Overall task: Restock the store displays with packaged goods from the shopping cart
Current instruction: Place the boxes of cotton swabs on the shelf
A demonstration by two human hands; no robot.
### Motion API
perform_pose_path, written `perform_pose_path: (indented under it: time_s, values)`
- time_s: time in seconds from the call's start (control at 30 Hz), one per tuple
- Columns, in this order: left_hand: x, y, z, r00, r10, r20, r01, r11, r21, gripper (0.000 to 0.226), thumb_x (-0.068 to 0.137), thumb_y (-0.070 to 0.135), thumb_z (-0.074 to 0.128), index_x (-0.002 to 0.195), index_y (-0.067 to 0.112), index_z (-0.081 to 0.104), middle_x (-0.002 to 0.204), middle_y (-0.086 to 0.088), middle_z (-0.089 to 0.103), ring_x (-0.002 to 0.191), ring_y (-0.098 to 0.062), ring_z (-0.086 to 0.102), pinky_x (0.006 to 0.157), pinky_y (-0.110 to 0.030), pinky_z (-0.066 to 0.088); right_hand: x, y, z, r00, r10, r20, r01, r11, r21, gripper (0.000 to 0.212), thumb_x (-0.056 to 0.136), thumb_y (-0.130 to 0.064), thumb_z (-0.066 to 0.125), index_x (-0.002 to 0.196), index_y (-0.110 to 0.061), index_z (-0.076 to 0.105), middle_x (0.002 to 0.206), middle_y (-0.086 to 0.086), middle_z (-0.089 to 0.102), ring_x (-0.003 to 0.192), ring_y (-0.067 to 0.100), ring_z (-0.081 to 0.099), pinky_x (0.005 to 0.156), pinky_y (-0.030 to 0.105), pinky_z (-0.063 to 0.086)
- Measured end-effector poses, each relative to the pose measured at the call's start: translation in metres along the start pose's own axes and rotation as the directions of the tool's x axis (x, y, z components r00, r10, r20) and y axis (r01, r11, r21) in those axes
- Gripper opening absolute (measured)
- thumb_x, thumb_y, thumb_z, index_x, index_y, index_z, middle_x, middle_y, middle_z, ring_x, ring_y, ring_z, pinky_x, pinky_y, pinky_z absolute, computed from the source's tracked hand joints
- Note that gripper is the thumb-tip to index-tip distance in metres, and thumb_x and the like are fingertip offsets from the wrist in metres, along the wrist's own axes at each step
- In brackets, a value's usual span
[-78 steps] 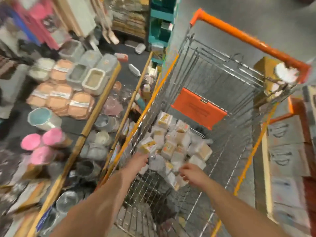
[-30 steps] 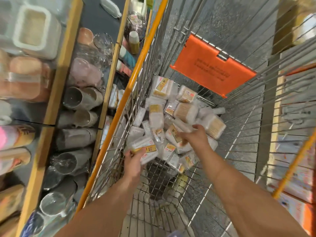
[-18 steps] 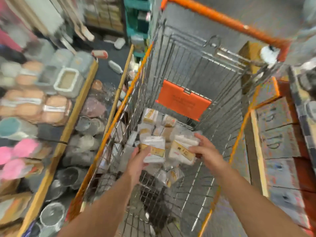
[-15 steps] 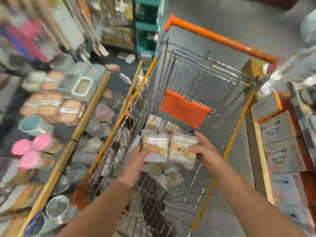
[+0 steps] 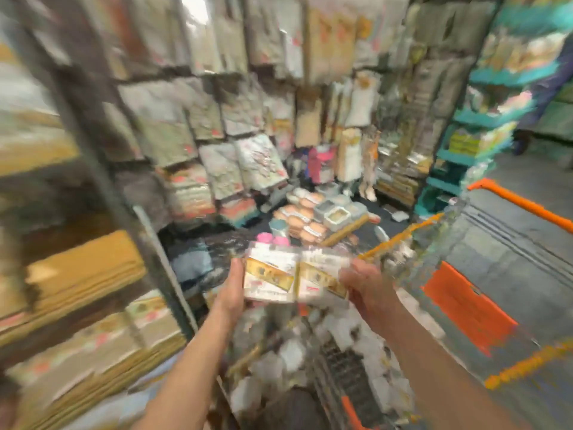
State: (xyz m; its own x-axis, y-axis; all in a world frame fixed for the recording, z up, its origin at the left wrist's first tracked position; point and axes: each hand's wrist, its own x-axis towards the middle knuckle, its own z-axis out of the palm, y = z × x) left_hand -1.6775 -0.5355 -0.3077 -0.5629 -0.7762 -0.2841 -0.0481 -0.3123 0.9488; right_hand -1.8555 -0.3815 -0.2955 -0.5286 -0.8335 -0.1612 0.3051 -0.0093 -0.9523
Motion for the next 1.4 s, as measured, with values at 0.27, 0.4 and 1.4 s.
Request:
perform_pose_path:
  time_s: [0.27, 0.4, 1.4]
  values:
    - [-0.121, 0.133, -0.153, 0.861, 0.438, -0.259, -0.41, 0.898, 0.158, 0.067, 0.074, 0.083, 0.043, 0.1, 0.025, 0.062, 0.093, 0.005, 0.073, 0.077, -0.008, 0.064, 0.064, -0.028, 0.047, -0.002, -0.074, 0.22, 0.893, -0.162, 0.419, 0.123, 0.985, 0.119, 0.043, 0.079, -0.019, 0.063, 0.119, -0.007, 0.06, 0.105, 0.012, 0.074, 0.088, 0.018, 0.073, 0.066, 0.025, 0.059]
    - [-0.148, 0.184, -0.227, 0.774, 0.511, -0.374, -0.417, 0.856, 0.305, 0.044, 0.092, 0.046, 0.053, 0.125, 0.017, 0.056, 0.114, -0.004, 0.065, 0.096, -0.018, 0.065, 0.076, -0.039, 0.053, -0.004, -0.092, 0.323, 0.835, -0.221, 0.504, 0.223, 0.973, 0.057, 0.029, 0.093, -0.019, 0.058, 0.122, -0.017, 0.058, 0.1, 0.001, 0.076, 0.089, 0.014, 0.072, 0.076, 0.03, 0.058]
    - [-0.138, 0.339, -0.53, 0.611, 0.663, -0.432, -0.523, 0.748, 0.409, 0.085, 0.077, 0.031, 0.073, 0.15, 0.022, 0.03, 0.136, -0.003, 0.058, 0.12, -0.021, 0.059, 0.105, -0.044, 0.045, 0.105, -0.135, 0.67, 0.688, -0.388, 0.613, 0.61, 0.766, -0.2, 0.056, 0.077, -0.02, 0.083, 0.122, -0.018, 0.051, 0.11, 0.001, 0.068, 0.099, 0.017, 0.068, 0.09, 0.035, 0.057]
